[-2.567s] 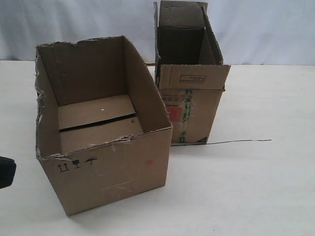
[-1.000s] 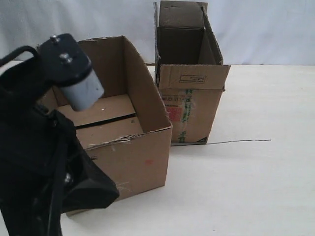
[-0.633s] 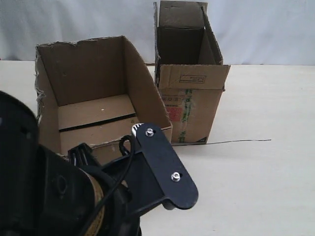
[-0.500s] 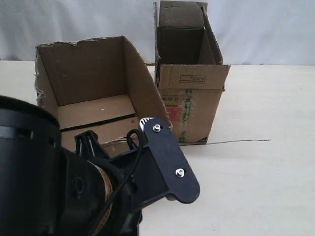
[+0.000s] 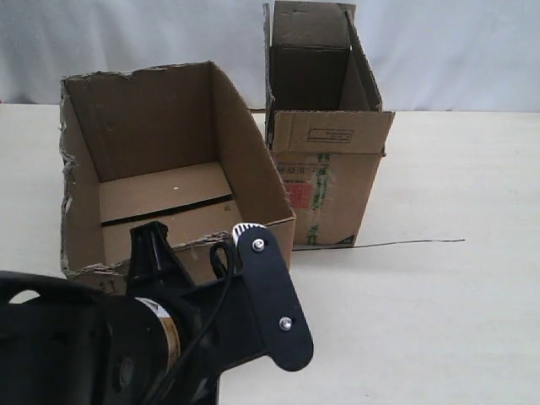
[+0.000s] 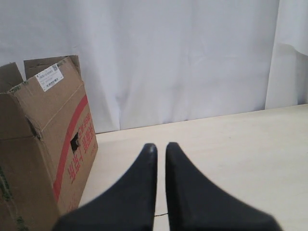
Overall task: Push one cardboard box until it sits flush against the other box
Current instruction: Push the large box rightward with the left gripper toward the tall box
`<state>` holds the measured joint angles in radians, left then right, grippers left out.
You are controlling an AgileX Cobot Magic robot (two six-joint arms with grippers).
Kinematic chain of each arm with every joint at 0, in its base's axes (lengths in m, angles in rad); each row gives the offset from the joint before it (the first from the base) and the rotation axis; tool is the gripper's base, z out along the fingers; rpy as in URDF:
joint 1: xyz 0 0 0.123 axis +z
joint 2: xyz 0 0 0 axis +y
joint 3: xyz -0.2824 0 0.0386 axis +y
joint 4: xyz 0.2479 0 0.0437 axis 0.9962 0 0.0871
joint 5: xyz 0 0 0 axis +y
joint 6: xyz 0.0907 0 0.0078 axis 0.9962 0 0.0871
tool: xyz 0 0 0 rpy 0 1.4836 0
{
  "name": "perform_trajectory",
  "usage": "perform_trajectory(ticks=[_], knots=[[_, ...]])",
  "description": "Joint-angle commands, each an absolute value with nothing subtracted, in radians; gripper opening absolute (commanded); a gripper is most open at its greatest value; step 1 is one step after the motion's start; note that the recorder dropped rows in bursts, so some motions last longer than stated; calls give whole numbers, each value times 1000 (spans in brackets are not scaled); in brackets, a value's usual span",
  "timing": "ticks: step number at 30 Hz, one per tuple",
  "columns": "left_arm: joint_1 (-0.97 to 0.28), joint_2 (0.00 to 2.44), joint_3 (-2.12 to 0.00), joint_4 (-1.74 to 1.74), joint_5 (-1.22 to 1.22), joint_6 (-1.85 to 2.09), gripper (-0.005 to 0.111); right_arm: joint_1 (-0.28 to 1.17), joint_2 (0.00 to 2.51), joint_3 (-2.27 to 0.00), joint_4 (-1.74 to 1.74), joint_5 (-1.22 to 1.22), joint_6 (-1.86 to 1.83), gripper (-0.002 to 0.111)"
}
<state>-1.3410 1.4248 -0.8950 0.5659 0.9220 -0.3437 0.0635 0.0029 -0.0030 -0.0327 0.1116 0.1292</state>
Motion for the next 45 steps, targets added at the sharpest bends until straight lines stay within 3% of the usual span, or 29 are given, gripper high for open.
perform_trajectory(ticks=[1,13,26,45], knots=[[-1281,1427,-892,628,894,-369,0,61,0,0,-31,103,133,5],[-1020,1427,-892,582,823,-95,0,61,0,0,-31,103,133,5],[-835,1427,-892,536,709,63,0,61,0,0,-31,103,133,5],[-685,1478,-892,540,494,139,0,61,0,0,-31,103,133,5]])
